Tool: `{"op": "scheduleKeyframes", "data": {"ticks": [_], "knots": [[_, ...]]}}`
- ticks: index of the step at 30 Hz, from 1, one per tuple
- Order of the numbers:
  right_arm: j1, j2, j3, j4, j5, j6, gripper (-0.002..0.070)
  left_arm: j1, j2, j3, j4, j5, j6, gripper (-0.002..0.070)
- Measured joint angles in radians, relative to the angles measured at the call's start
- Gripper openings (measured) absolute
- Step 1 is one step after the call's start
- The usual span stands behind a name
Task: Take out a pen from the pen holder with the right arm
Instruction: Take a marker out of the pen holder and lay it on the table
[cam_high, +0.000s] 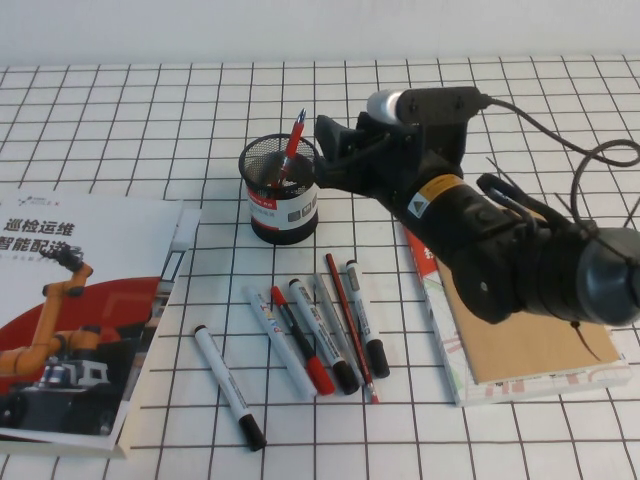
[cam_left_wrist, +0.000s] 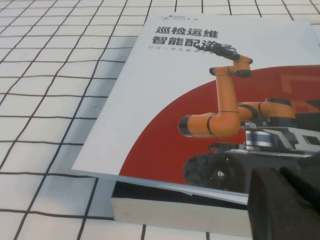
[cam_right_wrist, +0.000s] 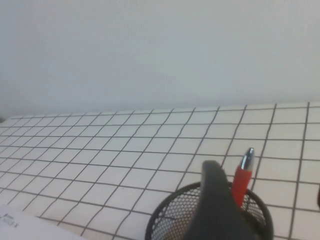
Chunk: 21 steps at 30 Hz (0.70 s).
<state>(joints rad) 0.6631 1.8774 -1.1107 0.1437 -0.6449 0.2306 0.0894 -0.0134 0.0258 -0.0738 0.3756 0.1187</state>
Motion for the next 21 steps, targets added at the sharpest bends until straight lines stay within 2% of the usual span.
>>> {"op": "scheduleKeyframes", "data": {"ticks": [12, 21], "knots": [[0.0, 0.195, -0.27, -0.027, 0.092, 0.006, 0.0386, 0.0, 0.0, 0.0, 0.0, 0.0, 0.0, -0.0003], [-0.002, 0.269, -0.365, 0.037, 0.155, 0.006, 0.0387, 0.0, 0.0, 0.0, 0.0, 0.0, 0.0, -0.0003]]}}
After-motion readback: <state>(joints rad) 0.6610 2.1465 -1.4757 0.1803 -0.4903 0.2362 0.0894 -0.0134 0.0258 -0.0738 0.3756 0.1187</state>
